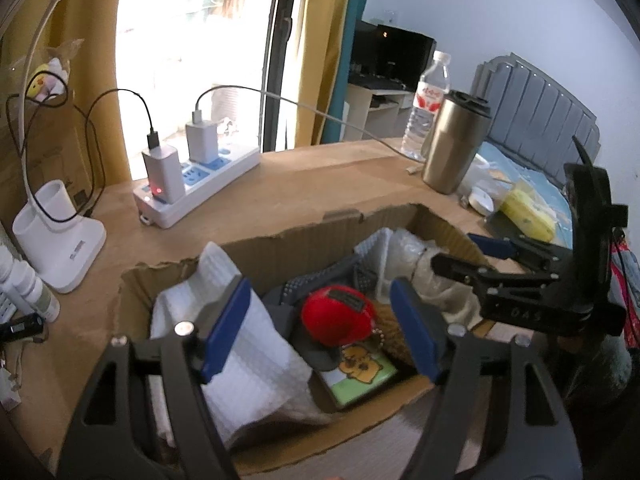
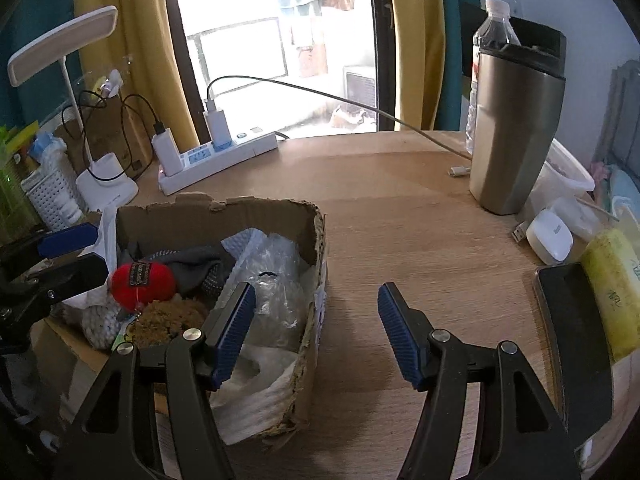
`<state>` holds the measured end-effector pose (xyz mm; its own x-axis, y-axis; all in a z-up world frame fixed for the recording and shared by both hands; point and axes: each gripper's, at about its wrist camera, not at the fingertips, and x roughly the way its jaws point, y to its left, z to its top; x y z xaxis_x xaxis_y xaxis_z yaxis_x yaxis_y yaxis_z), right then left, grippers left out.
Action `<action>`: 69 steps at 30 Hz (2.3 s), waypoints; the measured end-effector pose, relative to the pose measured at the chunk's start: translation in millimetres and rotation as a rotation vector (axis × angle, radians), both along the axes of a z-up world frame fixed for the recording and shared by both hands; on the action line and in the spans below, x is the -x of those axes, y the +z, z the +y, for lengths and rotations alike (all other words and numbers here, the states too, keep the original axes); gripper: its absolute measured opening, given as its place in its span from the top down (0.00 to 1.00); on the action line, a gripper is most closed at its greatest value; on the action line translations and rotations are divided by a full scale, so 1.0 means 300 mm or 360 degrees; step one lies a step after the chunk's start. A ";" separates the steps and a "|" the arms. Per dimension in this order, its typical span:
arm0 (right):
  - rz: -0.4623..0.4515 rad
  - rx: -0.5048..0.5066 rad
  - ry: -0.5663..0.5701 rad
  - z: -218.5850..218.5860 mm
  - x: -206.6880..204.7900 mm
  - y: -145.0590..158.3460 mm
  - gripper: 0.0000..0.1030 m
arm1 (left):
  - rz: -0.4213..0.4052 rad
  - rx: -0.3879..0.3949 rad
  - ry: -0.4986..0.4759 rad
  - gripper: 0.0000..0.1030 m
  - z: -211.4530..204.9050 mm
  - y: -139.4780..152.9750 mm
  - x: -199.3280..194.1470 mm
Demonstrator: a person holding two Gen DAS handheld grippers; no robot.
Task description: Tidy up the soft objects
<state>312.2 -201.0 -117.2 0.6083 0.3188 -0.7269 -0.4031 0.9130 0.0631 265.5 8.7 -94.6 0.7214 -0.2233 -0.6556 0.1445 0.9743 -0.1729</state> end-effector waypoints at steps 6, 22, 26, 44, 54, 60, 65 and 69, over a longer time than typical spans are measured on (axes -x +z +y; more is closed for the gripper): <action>-0.0067 -0.0026 0.0001 0.001 0.039 0.053 0.35 | -0.0031 -0.0003 0.0021 0.28 0.001 0.026 0.038; -0.0183 -0.0031 0.0043 0.012 0.194 0.167 0.35 | -0.0124 0.0008 0.0059 0.27 0.009 0.095 0.190; -0.0210 -0.0031 0.0053 0.017 0.239 0.192 0.35 | -0.0150 0.0010 0.0066 0.27 0.012 0.110 0.235; -0.0315 -0.0018 0.0103 0.024 0.448 0.276 0.35 | -0.0262 0.0030 0.0174 0.15 0.039 0.157 0.432; -0.0385 -0.0032 0.0109 0.012 0.561 0.318 0.34 | -0.0337 -0.0001 0.0225 0.15 0.035 0.194 0.537; -0.0444 -0.0048 0.0093 -0.010 0.627 0.351 0.34 | -0.0401 -0.0018 0.0224 0.14 0.018 0.226 0.603; -0.0503 -0.0072 0.0071 -0.033 0.681 0.387 0.34 | -0.0452 -0.0029 0.0221 0.14 0.007 0.260 0.651; -0.0549 -0.0089 0.0058 -0.045 0.718 0.411 0.34 | -0.0499 -0.0044 0.0227 0.14 -0.002 0.289 0.690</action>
